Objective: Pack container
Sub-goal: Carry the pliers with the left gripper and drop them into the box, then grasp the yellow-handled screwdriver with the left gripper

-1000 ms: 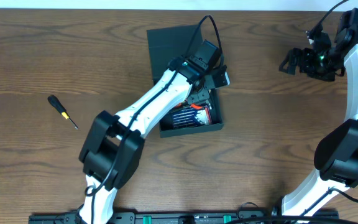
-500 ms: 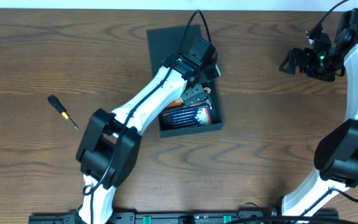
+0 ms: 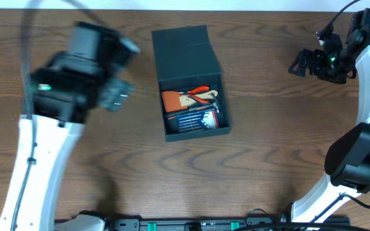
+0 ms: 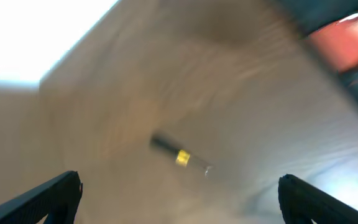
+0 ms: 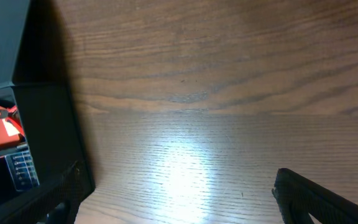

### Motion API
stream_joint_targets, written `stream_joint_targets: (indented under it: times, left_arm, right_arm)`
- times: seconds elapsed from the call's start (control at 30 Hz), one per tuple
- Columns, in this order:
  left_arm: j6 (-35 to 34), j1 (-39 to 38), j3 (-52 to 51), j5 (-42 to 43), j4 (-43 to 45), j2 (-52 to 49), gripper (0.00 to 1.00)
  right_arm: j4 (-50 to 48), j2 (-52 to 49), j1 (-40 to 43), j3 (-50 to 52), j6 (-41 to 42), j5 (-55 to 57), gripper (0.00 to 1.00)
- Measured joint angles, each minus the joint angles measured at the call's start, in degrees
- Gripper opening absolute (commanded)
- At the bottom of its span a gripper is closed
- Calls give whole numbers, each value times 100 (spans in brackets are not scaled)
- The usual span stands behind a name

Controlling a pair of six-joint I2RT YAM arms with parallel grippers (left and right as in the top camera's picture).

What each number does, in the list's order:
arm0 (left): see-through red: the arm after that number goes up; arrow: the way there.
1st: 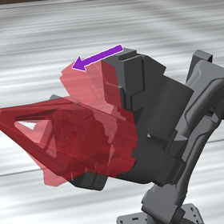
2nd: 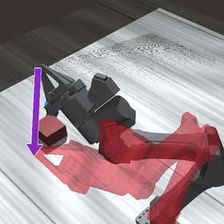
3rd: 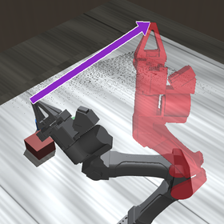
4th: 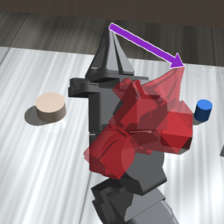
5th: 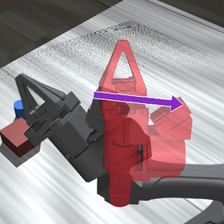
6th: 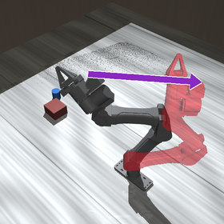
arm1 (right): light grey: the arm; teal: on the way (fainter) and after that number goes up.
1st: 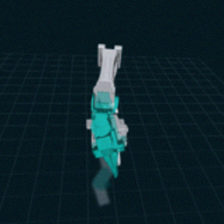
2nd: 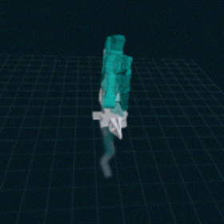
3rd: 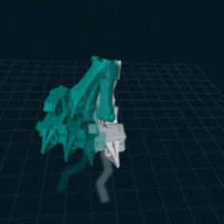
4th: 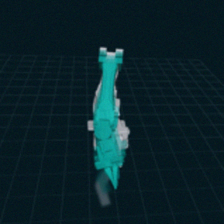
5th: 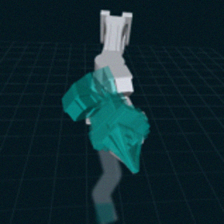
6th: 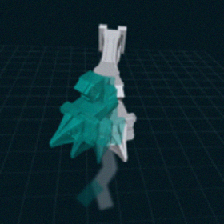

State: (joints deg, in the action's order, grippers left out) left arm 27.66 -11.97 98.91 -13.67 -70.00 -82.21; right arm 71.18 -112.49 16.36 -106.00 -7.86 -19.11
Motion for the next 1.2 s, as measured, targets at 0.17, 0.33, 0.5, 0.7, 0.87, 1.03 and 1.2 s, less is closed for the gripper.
stream_joint_targets:
  times: [0.17, 0.33, 0.5, 0.7, 0.87, 1.03, 1.2]
  left_arm:
    - [-1047, 1690, -411, 179, 190, -459, 89]
    - [-1862, 2693, -988, 468, 205, -1432, 94]
    - [-2129, 2964, -1121, 599, 273, -2352, 98]
    - [-2218, 3053, -1121, 645, 688, -2907, 100]
    - [-2361, 3067, -1121, 708, 1198, -3370, 94]
    - [-2865, 3067, -1123, 964, 1753, -3777, 74]
    - [-3499, 3067, -1106, 1115, 2153, -4037, 64]
  right_arm:
    - [-13, 0, 0, 0, 0, -2, 99]
    - [-33, 0, 0, 0, 0, -2, 99]
    - [-33, 0, 0, 0, -2, -2, 99]
    - [-55, 0, 0, 0, 0, -2, 99]
    - [-72, 0, 0, 0, 0, -2, 99]
    - [-68, 0, 0, 0, 39, -4, 99]
    - [-39, 0, 0, 0, 295, -4, 99]
